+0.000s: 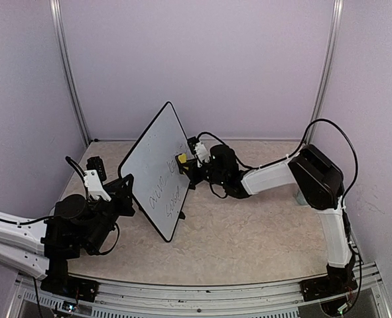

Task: Erase the whiteboard

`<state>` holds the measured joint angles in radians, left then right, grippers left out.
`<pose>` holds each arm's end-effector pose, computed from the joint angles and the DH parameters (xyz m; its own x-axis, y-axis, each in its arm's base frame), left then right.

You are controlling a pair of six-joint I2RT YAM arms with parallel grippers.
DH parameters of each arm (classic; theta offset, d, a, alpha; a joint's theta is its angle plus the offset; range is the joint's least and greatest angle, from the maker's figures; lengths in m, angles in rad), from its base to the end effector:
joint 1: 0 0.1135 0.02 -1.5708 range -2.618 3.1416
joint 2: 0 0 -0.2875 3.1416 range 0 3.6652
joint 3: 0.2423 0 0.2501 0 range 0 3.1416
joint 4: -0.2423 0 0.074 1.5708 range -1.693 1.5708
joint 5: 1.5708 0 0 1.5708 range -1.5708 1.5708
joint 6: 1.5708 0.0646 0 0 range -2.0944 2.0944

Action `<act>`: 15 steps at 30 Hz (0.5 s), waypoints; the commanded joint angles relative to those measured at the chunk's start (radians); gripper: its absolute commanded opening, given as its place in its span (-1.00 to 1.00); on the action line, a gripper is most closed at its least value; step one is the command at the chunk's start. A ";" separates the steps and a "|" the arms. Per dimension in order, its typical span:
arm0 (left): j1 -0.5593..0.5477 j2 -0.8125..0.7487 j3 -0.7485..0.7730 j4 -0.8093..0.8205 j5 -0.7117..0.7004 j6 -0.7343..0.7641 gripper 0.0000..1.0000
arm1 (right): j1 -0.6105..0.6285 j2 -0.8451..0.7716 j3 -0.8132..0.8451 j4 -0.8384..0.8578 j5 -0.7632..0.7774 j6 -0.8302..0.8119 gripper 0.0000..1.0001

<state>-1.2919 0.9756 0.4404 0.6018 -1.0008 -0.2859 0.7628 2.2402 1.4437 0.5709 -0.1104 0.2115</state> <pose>0.1092 -0.1839 0.2866 -0.0635 -0.3310 -0.9415 0.2810 0.8993 -0.3351 0.3896 0.3822 0.1764 -0.3186 -0.0159 -0.9478 -0.7134 0.6624 0.2287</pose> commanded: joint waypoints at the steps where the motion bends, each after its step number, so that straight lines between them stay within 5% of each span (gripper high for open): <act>1: -0.023 0.001 -0.018 0.000 0.172 0.018 -1.00 | 0.184 -0.085 -0.115 0.171 -0.086 -0.053 -1.00; 9: -0.021 -0.029 -0.043 0.007 0.169 0.009 -1.00 | 0.349 -0.164 -0.289 0.357 -0.071 -0.047 -1.00; 15: -0.019 -0.061 -0.072 0.015 0.173 0.001 -1.00 | 0.346 -0.150 -0.321 0.378 -0.084 0.017 -1.00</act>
<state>-1.2911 0.9222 0.3847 0.6117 -1.0130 -0.2832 1.0863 2.0701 1.1309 0.9543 -0.1009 0.1955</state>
